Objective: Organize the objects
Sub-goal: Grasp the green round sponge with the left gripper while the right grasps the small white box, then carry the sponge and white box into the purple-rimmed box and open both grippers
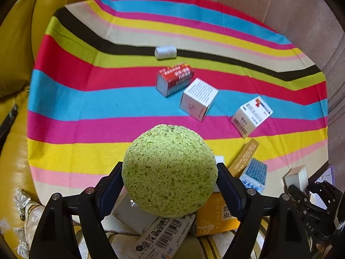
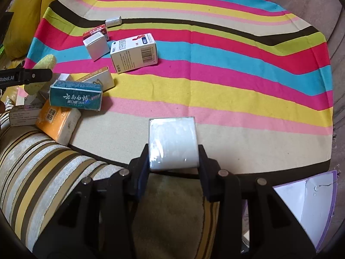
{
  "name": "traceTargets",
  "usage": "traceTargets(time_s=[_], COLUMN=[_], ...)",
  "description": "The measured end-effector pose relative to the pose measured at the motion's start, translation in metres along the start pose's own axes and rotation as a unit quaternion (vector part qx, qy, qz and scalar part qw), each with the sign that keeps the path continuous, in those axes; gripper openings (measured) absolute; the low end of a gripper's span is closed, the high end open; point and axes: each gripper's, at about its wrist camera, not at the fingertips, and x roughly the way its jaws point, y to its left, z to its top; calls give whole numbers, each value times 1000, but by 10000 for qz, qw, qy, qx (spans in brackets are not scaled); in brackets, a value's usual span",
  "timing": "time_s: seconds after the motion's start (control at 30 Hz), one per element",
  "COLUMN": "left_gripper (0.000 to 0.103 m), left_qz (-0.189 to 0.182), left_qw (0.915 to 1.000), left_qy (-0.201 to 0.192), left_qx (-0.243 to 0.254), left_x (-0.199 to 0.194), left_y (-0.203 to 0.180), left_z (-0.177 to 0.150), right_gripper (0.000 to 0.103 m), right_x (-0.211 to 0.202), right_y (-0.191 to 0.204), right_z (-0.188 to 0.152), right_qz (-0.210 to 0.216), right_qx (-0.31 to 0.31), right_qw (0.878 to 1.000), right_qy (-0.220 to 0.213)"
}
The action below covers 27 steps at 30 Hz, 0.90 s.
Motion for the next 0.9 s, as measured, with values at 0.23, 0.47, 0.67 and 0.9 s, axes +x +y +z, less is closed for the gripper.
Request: traceTargets(time_s=[0.23,0.47,0.67,0.9], left_gripper=[83,83,83,83], left_qz=[7,-137,-321,-563], left_qw=[9995,9983,9964,9921], left_qy=[-290,-390,-384,-338], left_qx=[141,406,686,1072], left_x=[-22,-37,-45,-52], left_y=[-16,-46,-77,-120], left_z=[-5,-13,-24,-38], right_gripper=[45,45,45,45], right_x=[-18,-37,-54,-72], right_y=[0,-6,-12,-31], right_z=[-7,-18,-29,-45], right_qz=[-105,-107,-53,51], right_qx=[-37,95,266,606], right_qw=[9996,9991,9984,9966], right_qy=[-264,-394,-497,-554])
